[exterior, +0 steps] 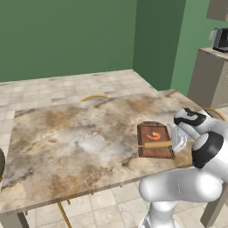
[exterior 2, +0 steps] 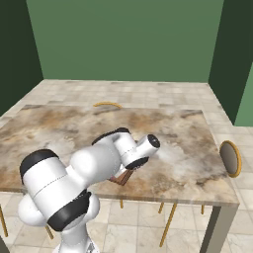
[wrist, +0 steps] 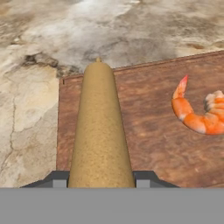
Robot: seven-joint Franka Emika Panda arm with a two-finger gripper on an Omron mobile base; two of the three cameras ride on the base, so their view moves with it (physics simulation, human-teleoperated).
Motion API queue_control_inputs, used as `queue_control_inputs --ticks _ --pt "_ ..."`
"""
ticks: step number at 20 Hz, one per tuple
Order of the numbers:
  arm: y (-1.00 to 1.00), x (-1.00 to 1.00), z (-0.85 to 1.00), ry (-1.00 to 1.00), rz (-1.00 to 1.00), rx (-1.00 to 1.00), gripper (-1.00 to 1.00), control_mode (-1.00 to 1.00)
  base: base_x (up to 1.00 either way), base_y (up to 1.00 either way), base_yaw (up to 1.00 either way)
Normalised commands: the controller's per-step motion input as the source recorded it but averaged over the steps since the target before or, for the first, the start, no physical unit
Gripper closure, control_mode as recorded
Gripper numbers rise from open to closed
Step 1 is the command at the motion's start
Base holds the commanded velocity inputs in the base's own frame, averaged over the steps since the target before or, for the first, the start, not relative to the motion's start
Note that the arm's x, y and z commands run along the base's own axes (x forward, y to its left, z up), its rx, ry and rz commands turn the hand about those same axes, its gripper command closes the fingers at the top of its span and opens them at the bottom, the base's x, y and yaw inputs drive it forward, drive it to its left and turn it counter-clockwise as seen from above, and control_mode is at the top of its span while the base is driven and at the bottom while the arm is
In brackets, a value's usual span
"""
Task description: Open the cabinet, retrieve the rolling pin, and place it next to the meat on the cutting board to prepare for tenderizing.
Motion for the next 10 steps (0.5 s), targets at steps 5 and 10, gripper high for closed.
queue_control_inputs --ticks 5,10 --pt "0.0 0.1 -0.17 0.0 0.0 0.01 1.0 -1.0 0.0 0.0 0.0" --pt "0.03 0.08 -0.25 0.0 0.0 0.0 1.0 -1.0 0.0 0.0 0.0"
